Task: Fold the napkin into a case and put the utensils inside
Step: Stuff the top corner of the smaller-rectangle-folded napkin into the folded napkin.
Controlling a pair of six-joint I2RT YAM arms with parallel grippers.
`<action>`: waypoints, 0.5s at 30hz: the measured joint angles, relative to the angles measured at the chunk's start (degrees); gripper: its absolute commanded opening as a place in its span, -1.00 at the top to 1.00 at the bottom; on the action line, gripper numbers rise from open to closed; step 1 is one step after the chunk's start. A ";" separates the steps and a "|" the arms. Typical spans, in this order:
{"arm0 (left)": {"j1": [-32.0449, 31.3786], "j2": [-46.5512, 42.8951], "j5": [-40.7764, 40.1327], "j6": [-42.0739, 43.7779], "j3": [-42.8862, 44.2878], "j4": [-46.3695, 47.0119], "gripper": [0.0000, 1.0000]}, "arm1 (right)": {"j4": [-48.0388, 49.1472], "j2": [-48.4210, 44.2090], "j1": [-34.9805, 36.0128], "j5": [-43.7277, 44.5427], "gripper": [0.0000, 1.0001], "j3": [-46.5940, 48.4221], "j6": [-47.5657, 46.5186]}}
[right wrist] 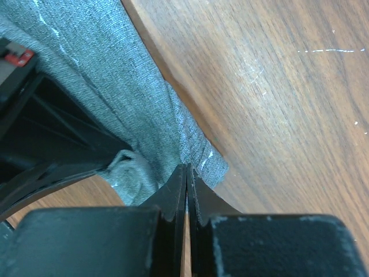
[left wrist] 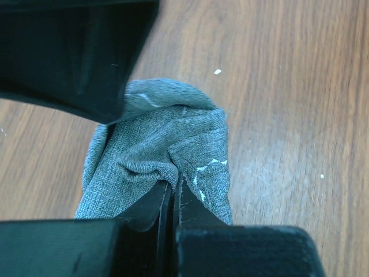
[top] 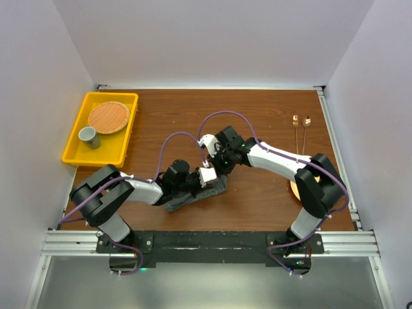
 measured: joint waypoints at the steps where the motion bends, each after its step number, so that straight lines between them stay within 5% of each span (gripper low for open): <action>1: 0.52 0.11 0.72 -0.81 0.55 -0.72 1.00 | 0.04 0.00 0.00 -0.09 1.00 0.00 0.13; 15: 7.89 3.78 14.36 -12.66 4.66 -5.31 1.00 | 1.51 0.00 -0.96 -0.46 1.00 -0.04 3.50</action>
